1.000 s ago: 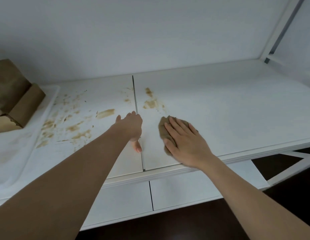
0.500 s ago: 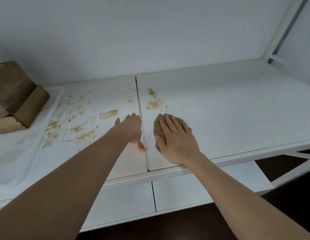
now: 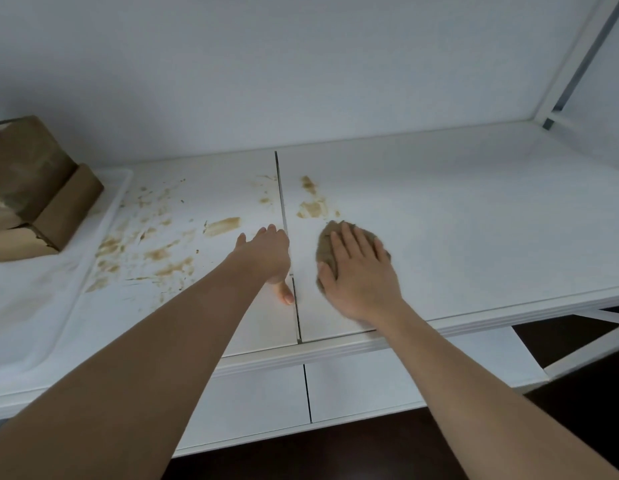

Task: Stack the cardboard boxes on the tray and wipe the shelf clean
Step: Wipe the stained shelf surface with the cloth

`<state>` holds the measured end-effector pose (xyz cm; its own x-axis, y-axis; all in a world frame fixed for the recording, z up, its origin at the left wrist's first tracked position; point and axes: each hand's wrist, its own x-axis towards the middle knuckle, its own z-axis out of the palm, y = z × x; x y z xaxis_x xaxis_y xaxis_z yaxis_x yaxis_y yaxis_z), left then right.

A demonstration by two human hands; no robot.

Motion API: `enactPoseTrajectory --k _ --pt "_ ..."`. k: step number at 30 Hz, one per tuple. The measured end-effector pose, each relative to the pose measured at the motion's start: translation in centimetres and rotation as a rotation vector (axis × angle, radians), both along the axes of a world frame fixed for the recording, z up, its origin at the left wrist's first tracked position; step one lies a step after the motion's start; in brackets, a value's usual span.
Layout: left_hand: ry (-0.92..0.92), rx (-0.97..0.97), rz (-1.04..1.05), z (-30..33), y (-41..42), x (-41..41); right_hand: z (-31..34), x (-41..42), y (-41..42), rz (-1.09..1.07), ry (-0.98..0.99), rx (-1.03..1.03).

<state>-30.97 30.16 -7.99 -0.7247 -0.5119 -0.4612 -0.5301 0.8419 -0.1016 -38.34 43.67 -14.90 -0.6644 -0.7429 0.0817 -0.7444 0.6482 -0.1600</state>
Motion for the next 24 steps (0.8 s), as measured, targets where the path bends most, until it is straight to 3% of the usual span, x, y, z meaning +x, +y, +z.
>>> enactPoseTrajectory --k 5,11,16,20,24 --pt "-0.017 0.012 0.005 0.0 -0.3 -0.3 -0.3 0.3 2.8 0.162 -0.004 0.007" --pt "-0.016 0.006 -0.039 -0.3 -0.8 -0.1 -0.2 -2.0 0.4 -0.226 -0.001 -0.021" --pt "0.003 -0.008 -0.038 -0.1 -0.8 -0.4 -0.1 2.6 -2.7 0.025 -0.046 -0.059" --pt "-0.016 -0.03 -0.059 0.1 -0.7 -0.7 0.0 3.7 -0.5 0.185 -0.04 -0.053" --pt "-0.042 -0.054 -0.082 0.3 -0.5 -0.8 -0.1 0.2 3.0 0.086 0.005 -0.035"
